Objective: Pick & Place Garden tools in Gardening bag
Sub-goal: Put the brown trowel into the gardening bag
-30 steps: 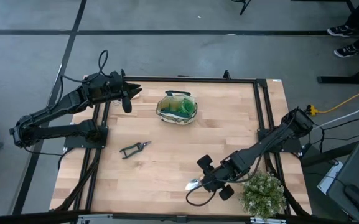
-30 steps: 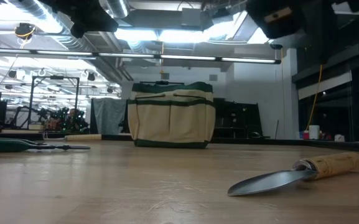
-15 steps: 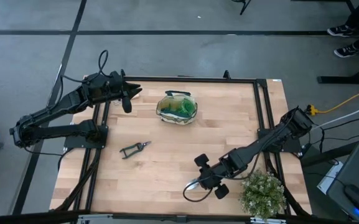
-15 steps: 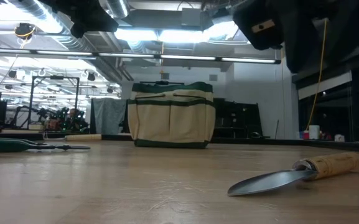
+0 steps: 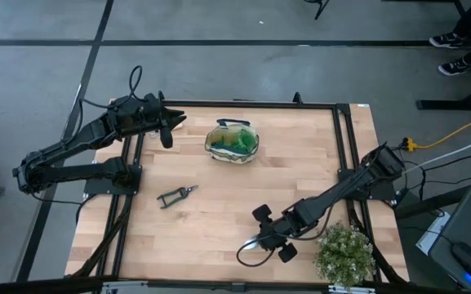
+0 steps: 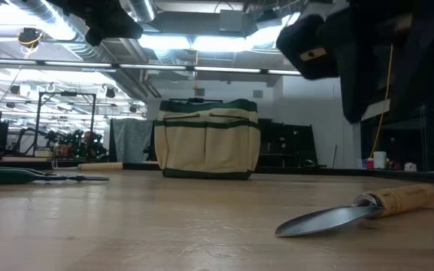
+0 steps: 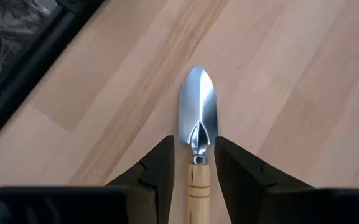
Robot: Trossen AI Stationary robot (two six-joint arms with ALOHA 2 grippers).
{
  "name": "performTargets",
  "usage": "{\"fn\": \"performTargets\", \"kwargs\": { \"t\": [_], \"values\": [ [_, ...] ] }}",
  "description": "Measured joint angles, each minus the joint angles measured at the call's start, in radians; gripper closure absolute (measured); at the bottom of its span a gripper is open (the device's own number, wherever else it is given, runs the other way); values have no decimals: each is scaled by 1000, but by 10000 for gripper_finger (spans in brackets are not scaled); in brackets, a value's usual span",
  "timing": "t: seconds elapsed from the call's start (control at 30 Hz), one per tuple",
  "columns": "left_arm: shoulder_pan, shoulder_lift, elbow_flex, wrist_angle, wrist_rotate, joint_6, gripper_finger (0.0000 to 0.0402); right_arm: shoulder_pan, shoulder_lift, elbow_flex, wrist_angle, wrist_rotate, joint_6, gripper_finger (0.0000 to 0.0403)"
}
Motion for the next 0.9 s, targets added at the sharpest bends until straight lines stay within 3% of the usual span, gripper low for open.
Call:
{"fn": "performTargets", "kwargs": {
  "t": [0.53, 0.9],
  "values": [
    [0, 0, 0, -1, 0, 0, 315, -36, 136, 0, -2, -1, -2, 286],
    [0, 0, 0, -1, 0, 0, 315, -39, 150, 4, -2, -3, 0, 286]
  ]
}}
